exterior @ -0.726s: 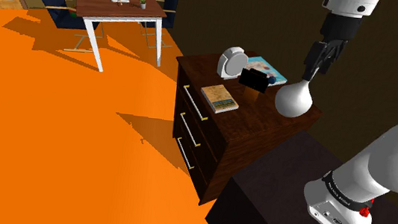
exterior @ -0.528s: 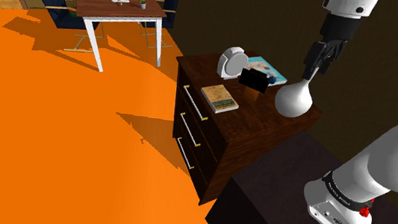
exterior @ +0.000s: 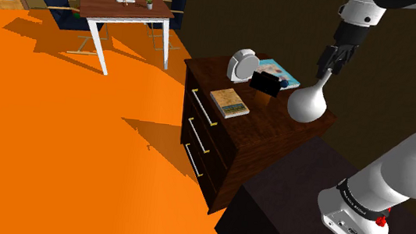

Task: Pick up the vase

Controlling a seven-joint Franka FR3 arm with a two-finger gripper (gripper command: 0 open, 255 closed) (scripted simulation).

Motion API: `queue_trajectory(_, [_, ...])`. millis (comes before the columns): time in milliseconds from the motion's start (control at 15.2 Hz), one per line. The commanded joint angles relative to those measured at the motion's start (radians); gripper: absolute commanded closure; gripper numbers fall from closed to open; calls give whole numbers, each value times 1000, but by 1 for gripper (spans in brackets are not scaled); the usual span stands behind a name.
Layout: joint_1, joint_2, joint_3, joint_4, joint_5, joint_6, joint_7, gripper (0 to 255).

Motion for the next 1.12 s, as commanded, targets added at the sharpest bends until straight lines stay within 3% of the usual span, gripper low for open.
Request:
queue_trajectory(0, [-23,33,-38,1,-28,45,-34,0])
queue_trajectory(594, [-97,227,-192,63,-93,236,-168,0])
queue_trajectory(1056, [-133,418,-308,171,-73,364,-287,0])
